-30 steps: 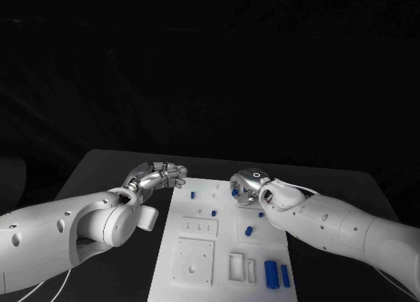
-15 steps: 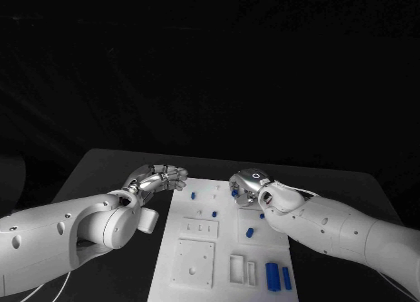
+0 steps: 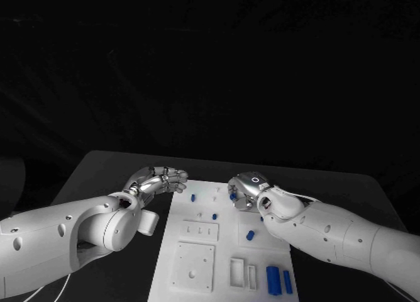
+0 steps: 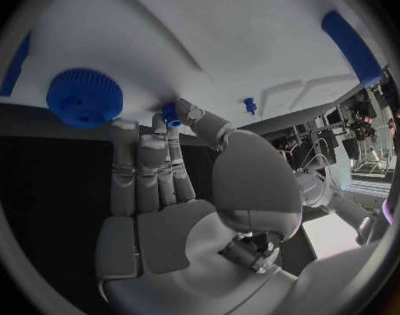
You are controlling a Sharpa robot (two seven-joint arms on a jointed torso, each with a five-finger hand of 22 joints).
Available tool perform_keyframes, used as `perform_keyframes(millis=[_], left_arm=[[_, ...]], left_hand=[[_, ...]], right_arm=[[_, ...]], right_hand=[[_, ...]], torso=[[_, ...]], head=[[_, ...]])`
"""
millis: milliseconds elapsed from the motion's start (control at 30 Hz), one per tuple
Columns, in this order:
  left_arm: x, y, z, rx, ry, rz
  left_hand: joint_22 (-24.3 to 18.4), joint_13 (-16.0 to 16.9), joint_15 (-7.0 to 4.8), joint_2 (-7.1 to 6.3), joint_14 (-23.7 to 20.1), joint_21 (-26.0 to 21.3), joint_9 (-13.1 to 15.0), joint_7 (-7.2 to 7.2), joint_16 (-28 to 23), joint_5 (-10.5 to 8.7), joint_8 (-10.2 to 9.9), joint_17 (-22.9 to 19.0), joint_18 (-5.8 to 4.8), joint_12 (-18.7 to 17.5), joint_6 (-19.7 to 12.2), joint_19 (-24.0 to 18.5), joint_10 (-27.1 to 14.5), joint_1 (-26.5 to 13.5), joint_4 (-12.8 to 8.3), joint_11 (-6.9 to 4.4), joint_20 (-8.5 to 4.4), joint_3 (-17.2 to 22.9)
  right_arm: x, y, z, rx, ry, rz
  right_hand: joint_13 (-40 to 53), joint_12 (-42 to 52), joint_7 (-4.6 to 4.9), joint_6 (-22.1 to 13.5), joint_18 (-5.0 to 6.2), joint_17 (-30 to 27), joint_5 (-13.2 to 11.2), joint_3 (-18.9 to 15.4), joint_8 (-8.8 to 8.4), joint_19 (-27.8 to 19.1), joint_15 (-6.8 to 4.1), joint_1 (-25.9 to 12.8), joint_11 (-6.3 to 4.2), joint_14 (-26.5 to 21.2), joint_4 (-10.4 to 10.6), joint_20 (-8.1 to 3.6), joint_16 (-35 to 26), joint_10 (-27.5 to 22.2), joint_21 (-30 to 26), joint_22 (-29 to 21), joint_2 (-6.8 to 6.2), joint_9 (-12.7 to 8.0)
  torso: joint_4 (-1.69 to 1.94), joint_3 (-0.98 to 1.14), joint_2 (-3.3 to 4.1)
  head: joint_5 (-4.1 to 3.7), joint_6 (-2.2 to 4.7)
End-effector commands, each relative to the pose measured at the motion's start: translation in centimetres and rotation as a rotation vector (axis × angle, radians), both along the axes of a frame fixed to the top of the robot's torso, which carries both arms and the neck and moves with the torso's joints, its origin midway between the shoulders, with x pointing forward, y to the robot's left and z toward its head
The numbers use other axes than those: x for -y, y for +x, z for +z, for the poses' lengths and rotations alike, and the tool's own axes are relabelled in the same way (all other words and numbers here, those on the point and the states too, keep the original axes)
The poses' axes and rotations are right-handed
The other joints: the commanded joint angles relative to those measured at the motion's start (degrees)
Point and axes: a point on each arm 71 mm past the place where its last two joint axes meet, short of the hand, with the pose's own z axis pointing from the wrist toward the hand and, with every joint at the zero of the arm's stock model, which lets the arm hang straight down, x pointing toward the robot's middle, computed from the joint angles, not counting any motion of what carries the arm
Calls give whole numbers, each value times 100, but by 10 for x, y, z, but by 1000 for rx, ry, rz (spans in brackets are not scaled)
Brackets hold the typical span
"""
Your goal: Assemble the parts on the task board
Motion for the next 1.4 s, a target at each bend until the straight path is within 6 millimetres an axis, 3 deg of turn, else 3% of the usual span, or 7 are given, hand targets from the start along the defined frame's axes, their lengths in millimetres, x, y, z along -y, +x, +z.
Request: perform_keyframes(millis=[33,567,1400], left_arm=[[1,0,2,9,-2,-12],[4,1,3,11,-2,-15],[10,3,5,17,-2,-24]], left_hand=[[113,-6,23,2,5,-20,-6,25,-37,19,-20,-9,83,-26,33,24,10,-64,-35,13,26,-9],[114,-5,24,-1,3,-21,-10,25,-42,19,-21,-10,83,-32,35,22,11,-69,-47,14,28,1],[115,-5,25,-1,3,-23,-15,24,-47,19,-21,-10,84,-39,40,20,14,-72,-62,14,29,16]], right_arm=[[-3,0,6,40,-6,-11],[-26,-2,11,90,-7,1],[-44,1,22,147,-3,3]], right_hand=[[13,11,1,33,403,-7,13,38,42,47,-143,4,22,-87,-6,-60,24,243,40,126,20,89],[26,0,-11,64,403,-16,13,63,44,48,-150,20,15,-86,0,-71,45,268,73,125,-6,101],[38,-18,-21,92,403,-28,13,99,40,48,-155,44,10,-87,17,-81,66,291,109,123,-41,111]], torso=[[1,-3,10],[5,-12,38],[-5,-21,53]], head=[[0,30],[12,100],[54,125]])
